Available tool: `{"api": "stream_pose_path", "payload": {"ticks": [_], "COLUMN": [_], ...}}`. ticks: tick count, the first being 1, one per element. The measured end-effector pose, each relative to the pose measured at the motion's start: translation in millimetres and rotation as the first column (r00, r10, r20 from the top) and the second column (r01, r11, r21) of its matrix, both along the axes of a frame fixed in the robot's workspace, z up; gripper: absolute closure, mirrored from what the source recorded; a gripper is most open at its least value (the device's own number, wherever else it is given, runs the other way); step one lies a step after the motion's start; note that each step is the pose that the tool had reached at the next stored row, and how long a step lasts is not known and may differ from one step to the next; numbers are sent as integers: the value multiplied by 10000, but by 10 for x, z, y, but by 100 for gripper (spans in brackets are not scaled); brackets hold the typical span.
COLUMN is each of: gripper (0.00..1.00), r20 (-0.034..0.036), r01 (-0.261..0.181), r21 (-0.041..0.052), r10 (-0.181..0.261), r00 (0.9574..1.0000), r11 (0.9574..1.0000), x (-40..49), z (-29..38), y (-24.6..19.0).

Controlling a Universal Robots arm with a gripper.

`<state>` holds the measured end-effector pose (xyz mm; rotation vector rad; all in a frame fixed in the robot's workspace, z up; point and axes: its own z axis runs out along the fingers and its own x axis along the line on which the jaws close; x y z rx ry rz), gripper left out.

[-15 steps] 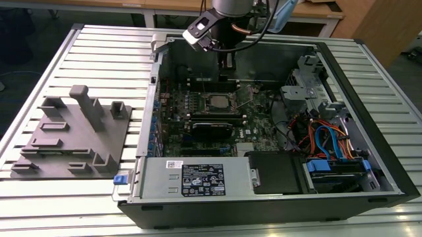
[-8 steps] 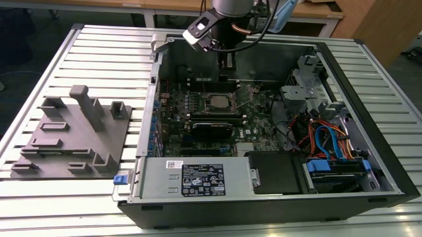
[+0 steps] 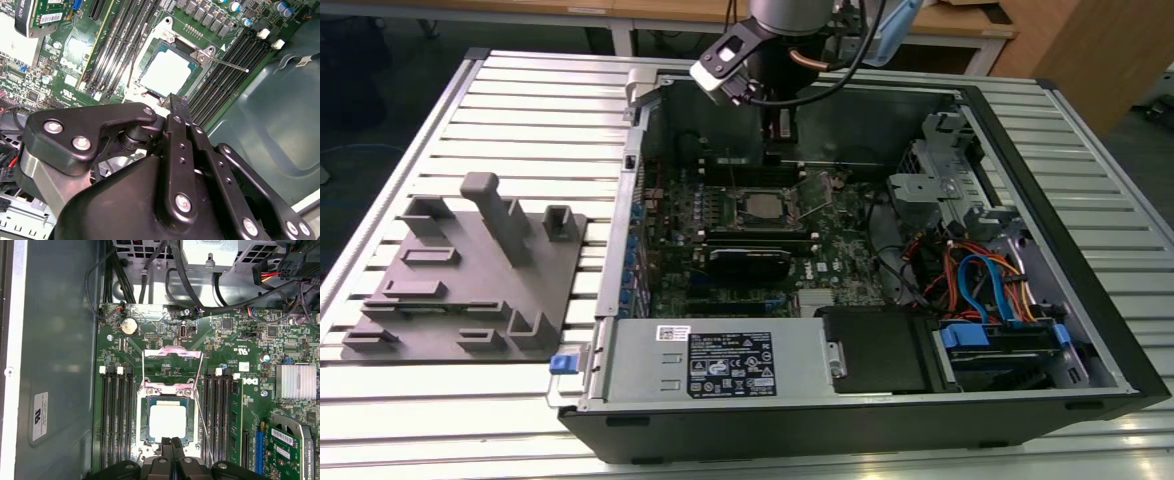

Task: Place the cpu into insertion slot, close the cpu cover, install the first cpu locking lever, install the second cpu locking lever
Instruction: 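Close the cpu cover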

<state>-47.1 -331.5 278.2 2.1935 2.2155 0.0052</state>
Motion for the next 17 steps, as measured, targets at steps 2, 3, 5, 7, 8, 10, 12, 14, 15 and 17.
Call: {"api": "stream_pose_path", "payload": {"ticks": [2, 3, 5, 7, 8, 10, 12, 14, 15, 17], "gripper": [90, 90, 90, 90, 90, 90, 90, 90, 90, 90], "r20": [0, 1, 0, 0, 0, 0, 0, -5, -11, -27], "r01": [0, 0, 0, 1, 0, 0, -2, 1, 1, 0], "r21": [0, 1, 0, 0, 0, 0, 0, 0, 1, 0], "r10": [0, 0, 0, -1, 0, 0, 2, -1, -1, 0], "r00": [10000, 10000, 10000, 10000, 10000, 10000, 10000, 10000, 10000, 10000], "r11": [10000, 10000, 10000, 10000, 10000, 10000, 10000, 10000, 10000, 10000], "x": [0, 0, 0, 0, 0, 0, 9, 53, 83, 148], "z": [0, 0, 0, 0, 0, 0, 0, 0, 0, 0], "y": [-5, -5, -5, -5, -6, -6, -6, -6, -6, -6]}}
